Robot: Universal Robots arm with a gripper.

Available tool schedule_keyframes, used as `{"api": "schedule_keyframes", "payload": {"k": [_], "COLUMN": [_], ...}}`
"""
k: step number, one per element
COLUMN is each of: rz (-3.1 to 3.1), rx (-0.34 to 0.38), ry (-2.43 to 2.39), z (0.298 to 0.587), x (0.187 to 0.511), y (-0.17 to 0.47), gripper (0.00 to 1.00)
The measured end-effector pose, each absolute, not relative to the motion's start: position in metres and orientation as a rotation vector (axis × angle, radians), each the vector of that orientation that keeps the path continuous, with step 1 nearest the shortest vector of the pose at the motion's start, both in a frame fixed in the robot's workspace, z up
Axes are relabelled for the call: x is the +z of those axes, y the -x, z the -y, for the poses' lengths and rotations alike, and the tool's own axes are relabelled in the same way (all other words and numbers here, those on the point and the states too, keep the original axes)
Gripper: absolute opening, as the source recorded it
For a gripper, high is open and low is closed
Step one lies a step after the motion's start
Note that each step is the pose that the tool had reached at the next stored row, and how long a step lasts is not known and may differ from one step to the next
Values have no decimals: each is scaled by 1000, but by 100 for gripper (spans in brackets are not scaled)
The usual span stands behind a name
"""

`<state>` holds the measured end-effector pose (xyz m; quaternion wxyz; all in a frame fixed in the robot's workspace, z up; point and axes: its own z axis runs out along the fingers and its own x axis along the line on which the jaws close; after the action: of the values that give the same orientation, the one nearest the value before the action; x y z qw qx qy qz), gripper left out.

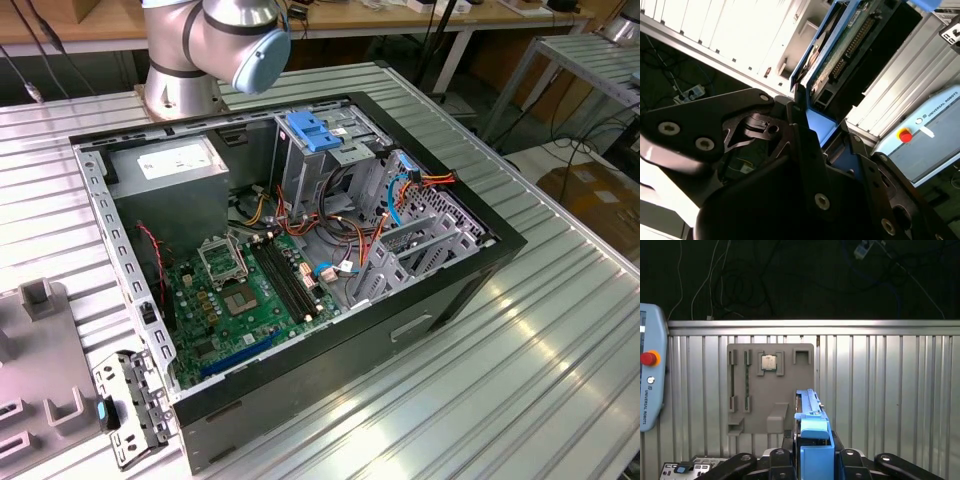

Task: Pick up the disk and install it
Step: 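Pick up the disk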

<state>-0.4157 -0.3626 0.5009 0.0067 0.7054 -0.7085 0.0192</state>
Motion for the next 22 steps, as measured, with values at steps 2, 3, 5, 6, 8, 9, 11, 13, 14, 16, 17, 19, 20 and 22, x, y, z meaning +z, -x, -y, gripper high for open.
{"api": "schedule_keyframes", "payload": {"k": [2,3,5,6,8,9,11,13,14,16,17,19,20,22], "rz": [2216,2216,2216,2216,2216,2216,2216,2216,2216,2216,2216,2216,2216,2216], "rx": [60,60,60,60,60,60,60,60,60,60,60,60,60,60], "ry": [-2207,-2207,-2207,-2207,-2207,-2207,-2207,-2207,-2207,-2207,-2207,-2207,-2207,-2207], "z": [363,363,363,363,363,363,363,363,363,363,363,363,363,363], "x": [501,501,501,501,501,501,501,501,501,501,501,501,501,501], "y": [411,410,406,405,400,399,396,393,389,385,384,381,379,376], "gripper": [37,37,37,37,37,37,37,37,37,37,37,37,37,37]}}
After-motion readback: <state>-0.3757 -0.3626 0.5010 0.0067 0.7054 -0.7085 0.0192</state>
